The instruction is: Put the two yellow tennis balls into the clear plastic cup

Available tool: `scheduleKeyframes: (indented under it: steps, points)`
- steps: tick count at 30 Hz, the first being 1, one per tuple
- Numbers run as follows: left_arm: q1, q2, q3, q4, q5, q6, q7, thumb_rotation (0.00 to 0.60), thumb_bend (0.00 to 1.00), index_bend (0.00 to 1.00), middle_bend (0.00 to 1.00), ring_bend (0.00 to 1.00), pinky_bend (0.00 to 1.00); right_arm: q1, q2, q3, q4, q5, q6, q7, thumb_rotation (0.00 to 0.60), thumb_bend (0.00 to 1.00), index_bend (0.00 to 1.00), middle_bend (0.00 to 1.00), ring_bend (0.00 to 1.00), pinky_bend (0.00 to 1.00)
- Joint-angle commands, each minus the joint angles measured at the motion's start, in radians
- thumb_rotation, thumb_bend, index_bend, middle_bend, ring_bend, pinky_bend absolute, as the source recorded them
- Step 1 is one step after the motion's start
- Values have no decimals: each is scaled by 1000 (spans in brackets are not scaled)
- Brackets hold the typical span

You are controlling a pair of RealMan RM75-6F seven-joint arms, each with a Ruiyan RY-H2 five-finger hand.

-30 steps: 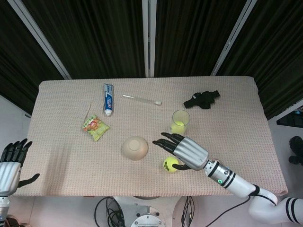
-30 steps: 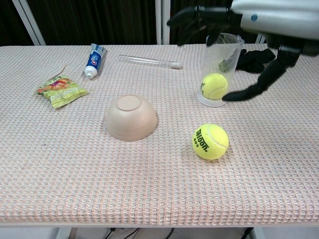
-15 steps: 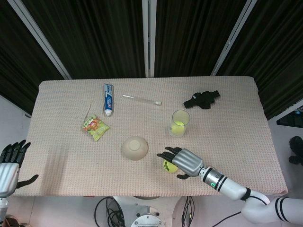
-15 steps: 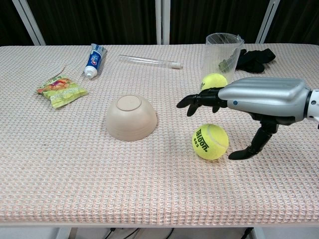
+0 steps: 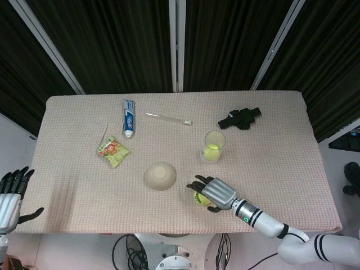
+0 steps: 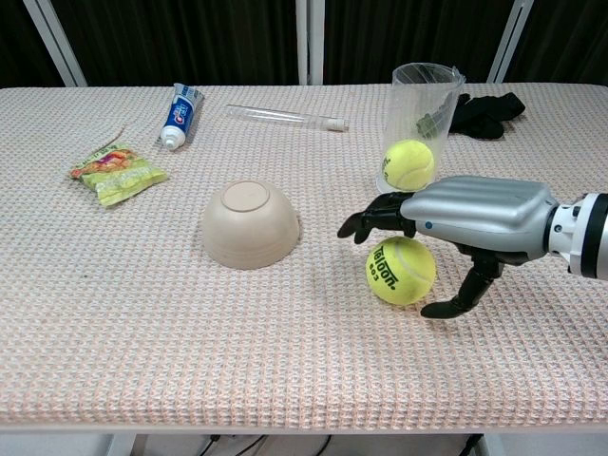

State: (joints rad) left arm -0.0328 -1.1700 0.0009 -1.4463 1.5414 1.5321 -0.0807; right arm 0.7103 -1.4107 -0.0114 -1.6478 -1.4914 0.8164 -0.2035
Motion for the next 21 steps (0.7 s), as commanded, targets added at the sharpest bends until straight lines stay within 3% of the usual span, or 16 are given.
scheduleKeyframes:
  steps: [1,5,11,15,21]
  points:
    - [0,-2,0,5,-2,-2,-4,600,0,0,0,0,0,-7,-21,2,12,21,9,-31,600,207,277,230,162,413]
    - [1,-4,0,9,-3,-4,-12,600,0,0,0,0,0,-5,-35,3,17,53,-3,-64,600,355,467,298,270,506]
    - [2,-3,2,16,-1,-5,-27,600,0,0,0,0,0,-33,-54,25,24,24,97,-72,600,446,689,488,457,674]
    - [3,-1,1,18,0,-2,-33,600,0,0,0,0,0,-37,-12,63,-17,-9,163,-28,600,451,724,522,482,695]
    - [2,-2,2,19,0,-7,-30,600,0,0,0,0,0,-21,79,180,-97,6,241,-14,600,444,727,527,482,696]
